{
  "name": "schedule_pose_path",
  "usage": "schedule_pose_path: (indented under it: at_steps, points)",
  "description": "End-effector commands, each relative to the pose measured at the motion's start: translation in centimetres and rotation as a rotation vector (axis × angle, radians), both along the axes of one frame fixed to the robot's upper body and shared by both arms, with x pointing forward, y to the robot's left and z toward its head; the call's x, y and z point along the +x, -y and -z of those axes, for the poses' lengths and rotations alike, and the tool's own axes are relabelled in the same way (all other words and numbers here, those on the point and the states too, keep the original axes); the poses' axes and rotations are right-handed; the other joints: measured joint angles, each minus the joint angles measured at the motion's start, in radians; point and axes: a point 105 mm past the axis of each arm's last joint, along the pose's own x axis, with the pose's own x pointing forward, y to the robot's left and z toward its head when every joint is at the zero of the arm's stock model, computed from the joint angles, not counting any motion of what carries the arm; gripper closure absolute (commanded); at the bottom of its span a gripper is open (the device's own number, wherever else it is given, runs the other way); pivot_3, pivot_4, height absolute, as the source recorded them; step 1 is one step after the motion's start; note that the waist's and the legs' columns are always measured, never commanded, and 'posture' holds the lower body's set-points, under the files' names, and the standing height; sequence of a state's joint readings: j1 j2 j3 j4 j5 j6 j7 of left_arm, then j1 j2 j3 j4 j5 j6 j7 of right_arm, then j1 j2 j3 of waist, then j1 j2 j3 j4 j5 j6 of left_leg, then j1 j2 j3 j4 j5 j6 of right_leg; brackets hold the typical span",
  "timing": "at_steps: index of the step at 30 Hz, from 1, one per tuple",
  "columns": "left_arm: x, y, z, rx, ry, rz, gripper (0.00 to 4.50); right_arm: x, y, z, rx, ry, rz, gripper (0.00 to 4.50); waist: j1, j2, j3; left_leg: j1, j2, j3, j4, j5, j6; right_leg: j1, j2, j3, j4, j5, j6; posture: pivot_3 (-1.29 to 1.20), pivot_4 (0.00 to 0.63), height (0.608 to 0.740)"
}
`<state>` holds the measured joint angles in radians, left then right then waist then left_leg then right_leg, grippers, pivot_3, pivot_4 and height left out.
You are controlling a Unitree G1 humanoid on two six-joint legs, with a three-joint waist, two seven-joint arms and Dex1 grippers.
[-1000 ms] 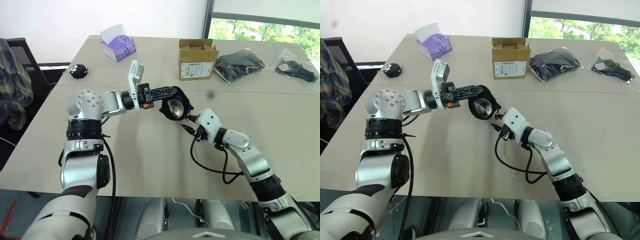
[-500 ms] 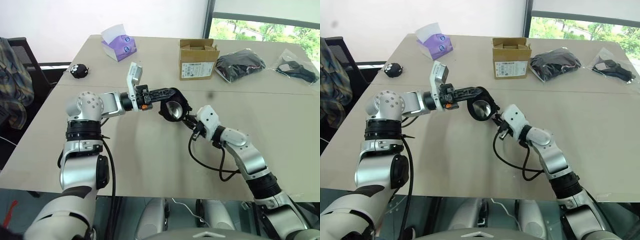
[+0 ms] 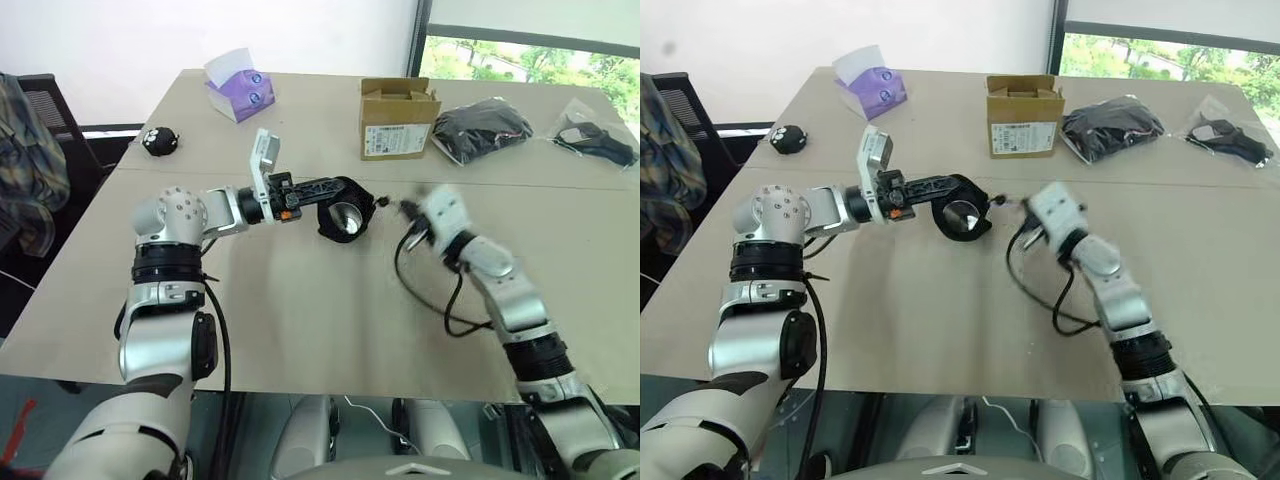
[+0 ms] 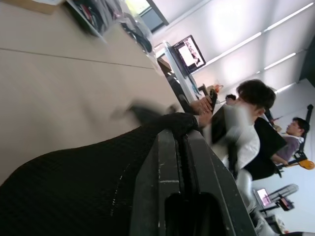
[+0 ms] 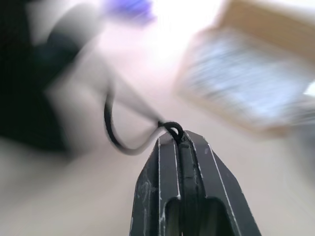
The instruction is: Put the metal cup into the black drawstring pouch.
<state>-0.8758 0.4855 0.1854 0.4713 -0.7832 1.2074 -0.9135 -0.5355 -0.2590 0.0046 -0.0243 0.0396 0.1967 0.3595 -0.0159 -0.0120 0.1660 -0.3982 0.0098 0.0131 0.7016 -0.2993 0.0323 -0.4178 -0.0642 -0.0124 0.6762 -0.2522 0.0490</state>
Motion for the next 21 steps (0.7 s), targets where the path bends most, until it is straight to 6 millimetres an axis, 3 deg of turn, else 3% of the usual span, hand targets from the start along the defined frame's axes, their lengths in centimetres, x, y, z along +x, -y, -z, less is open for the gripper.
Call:
schedule_pose_path:
  at_steps: [1,4,6,9,13,21]
  points:
    - [0.3,0.1,-1.3,0.001,0.117,-0.022,4.50,-2.6,-1.4,-8.4,0.072,0.310,-0.086,4.48,-0.003,0.000,0.000,-0.001,0.000,0.001,0.000,0.000,0.000,-0.002,0.000,0.001,0.001,0.000,0.000,0.00,0.150,0.710]
    - [1.6,0.1,-2.1,0.040,0.290,-0.132,4.50,-4.0,-2.9,-11.1,0.053,0.403,-0.164,4.48,-0.001,0.000,0.000,-0.001,0.001,0.001,-0.001,0.000,0.000,-0.003,0.001,0.001,0.002,0.000,0.000,0.00,0.150,0.710]
    - [2.2,0.5,-3.9,0.011,0.411,-0.196,4.50,-4.9,-4.2,-12.5,0.003,0.456,-0.209,4.48,0.001,0.000,0.000,-0.001,0.001,0.002,-0.001,0.000,0.000,-0.003,0.001,0.001,0.002,0.000,0.000,0.00,0.150,0.710]
    - [0.7,2.0,-6.5,-0.040,0.566,-0.144,3.61,-5.9,-5.3,-14.1,-0.013,0.496,-0.276,4.50,0.003,-0.001,0.001,-0.004,0.000,0.003,0.000,0.000,0.000,-0.005,-0.001,0.002,0.002,0.000,0.000,0.00,0.150,0.710]
    - [-0.8,4.0,-7.6,0.087,0.812,-0.098,1.82,-5.9,-5.7,-14.5,-0.052,0.489,-0.309,4.50,0.004,-0.001,0.001,-0.005,0.000,0.002,0.000,0.000,0.000,-0.006,-0.001,0.001,0.001,0.000,0.000,0.00,0.150,0.710]
    - [-1.8,5.4,-9.9,0.043,0.970,-0.091,1.82,-5.2,-6.7,-12.6,-0.163,0.427,-0.353,4.50,0.000,-0.001,0.001,-0.004,0.000,0.004,0.000,0.000,0.000,-0.006,0.000,0.002,0.002,0.000,0.000,0.00,0.150,0.710]
